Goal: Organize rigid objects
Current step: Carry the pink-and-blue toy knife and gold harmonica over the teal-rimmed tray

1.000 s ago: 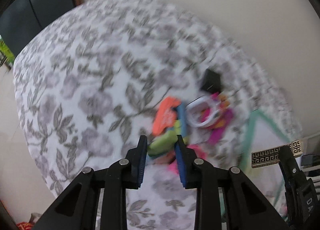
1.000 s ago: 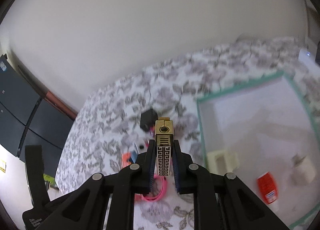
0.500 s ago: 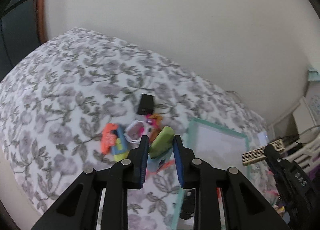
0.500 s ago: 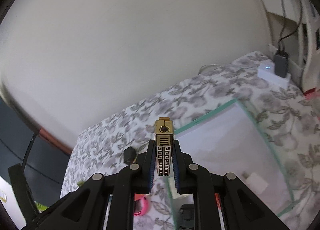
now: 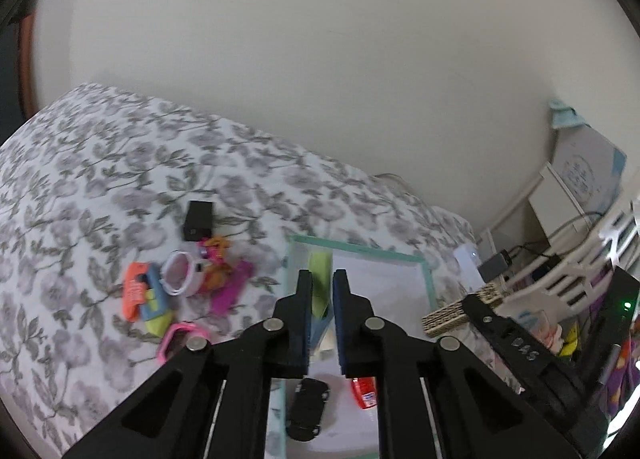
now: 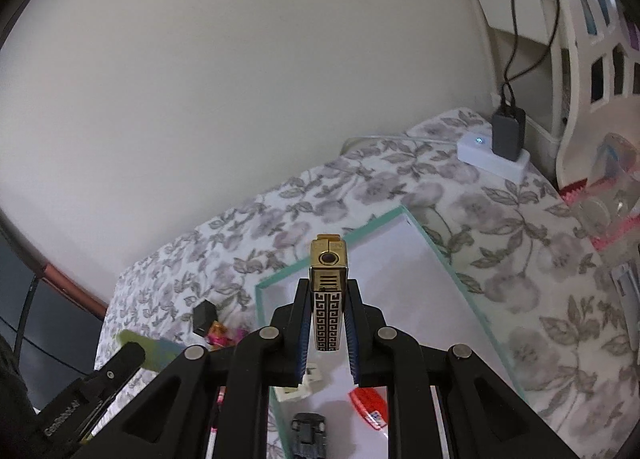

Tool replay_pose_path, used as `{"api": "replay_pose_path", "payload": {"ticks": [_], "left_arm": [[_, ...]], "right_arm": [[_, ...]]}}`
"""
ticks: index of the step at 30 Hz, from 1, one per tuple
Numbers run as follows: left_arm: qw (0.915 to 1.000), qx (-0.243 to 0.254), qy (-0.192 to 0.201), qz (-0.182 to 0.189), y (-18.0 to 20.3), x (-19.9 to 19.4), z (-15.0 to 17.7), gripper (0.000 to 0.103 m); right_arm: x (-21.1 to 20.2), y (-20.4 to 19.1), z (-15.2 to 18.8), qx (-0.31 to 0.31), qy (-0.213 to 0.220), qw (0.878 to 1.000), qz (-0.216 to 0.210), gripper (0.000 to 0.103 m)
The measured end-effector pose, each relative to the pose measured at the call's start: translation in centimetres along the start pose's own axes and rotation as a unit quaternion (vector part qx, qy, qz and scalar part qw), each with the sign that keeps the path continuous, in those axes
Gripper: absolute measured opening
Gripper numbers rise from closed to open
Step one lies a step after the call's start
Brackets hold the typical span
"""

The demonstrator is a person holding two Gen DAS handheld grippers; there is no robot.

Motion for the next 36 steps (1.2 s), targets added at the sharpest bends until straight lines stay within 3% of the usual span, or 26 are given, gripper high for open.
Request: {"api": "replay_pose_path", "payload": {"ticks": [3,6,23,36], "left_arm": [[0.9996,0.013,0.0,0.023,1.5,0.3,0.2,0.009],[0.9991,0.035,-0.006,0.023,2.9,0.9,0.7,0.009],[0.9925,0.024,-0.098,-0.069,-0.1,6.1,3.2,0.009],[0.986,0.029,-0.123,-0.109,-1.1,7.1,3.9,0.009]], "right_arm": [[0.5,0.5,0.2,-0.002,-0.007,1.0,0.008,0.017],[1.2,1.0,0.5,-0.003,-0.018,1.0,0.015,0.017],[5.7,1.4,3.5,-0.049,-0.12,0.989,0.073,0.017],[7.6,1.2,5.1,-0.087,-0.153,0.978,0.112,0.017]]}}
Point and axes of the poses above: each gripper's, at about its wrist camera, not at the fingertips, and x roughly the way its jaws point, y to its right, z to its underside, the point moved 1 cm from there along x, roughly the way its jaws point, and after that the axes turned 2 degrees about z, right-handed, at the moved point
